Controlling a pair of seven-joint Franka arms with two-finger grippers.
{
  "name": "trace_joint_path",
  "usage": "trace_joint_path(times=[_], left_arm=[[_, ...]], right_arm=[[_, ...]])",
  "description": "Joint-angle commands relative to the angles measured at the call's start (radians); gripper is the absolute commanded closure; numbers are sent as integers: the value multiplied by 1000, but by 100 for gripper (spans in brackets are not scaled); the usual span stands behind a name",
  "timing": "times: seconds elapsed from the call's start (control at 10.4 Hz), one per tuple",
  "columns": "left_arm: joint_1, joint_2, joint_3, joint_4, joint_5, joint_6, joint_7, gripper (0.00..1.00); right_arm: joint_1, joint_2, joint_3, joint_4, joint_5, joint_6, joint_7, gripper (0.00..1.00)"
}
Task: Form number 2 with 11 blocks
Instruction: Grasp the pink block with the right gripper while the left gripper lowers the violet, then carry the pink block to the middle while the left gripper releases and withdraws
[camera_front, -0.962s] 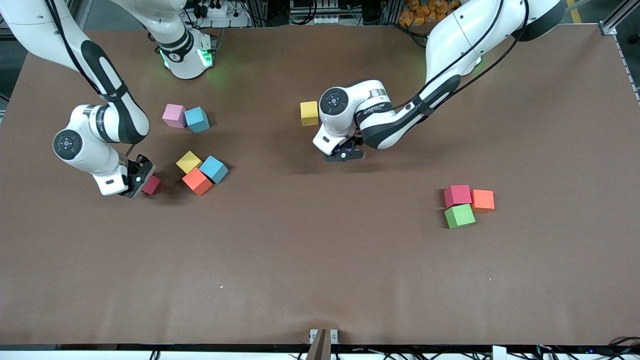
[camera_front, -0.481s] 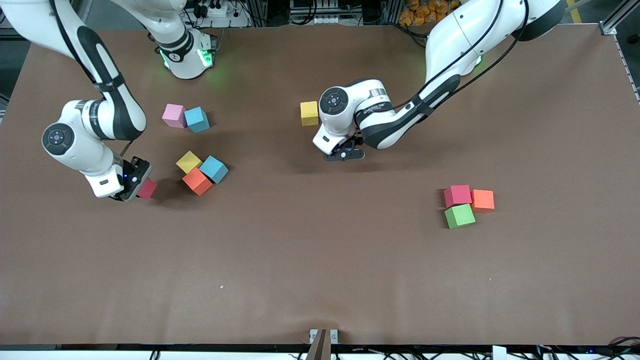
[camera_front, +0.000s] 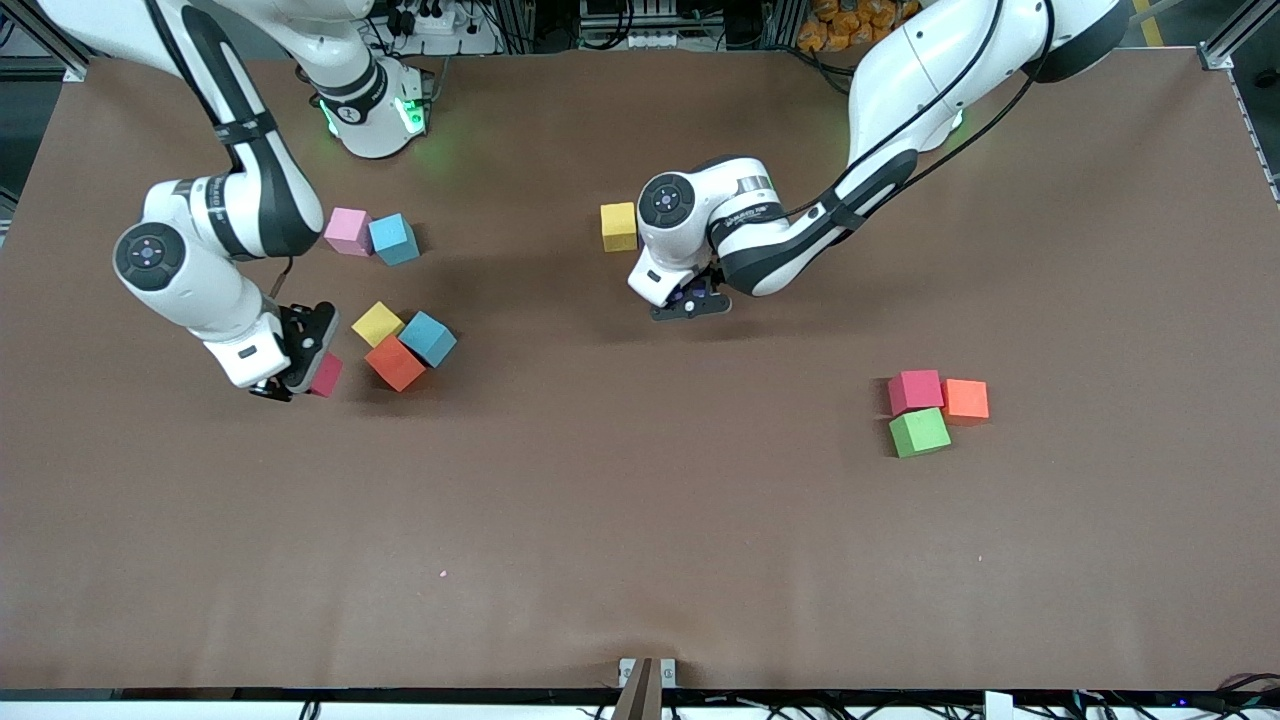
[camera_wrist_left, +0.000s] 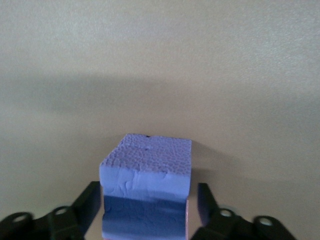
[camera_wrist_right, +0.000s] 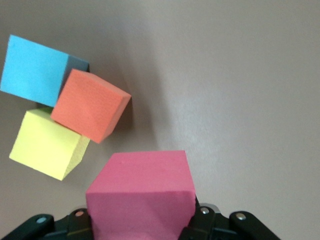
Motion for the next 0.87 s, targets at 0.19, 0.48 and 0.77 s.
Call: trace_joint_path(times=[0.19, 0.48, 0.77], left_arm=[[25, -35, -50, -6, 14, -4, -64, 0], [47, -102, -54, -7, 12, -18, -50, 0], [225, -125, -175, -4, 12, -21, -24, 0]], right_arm=[[57, -11, 25, 10, -6, -14, 91, 73], [58, -10, 96, 10, -6, -18, 111, 73], [151, -1, 136, 31, -6, -18, 281, 73]])
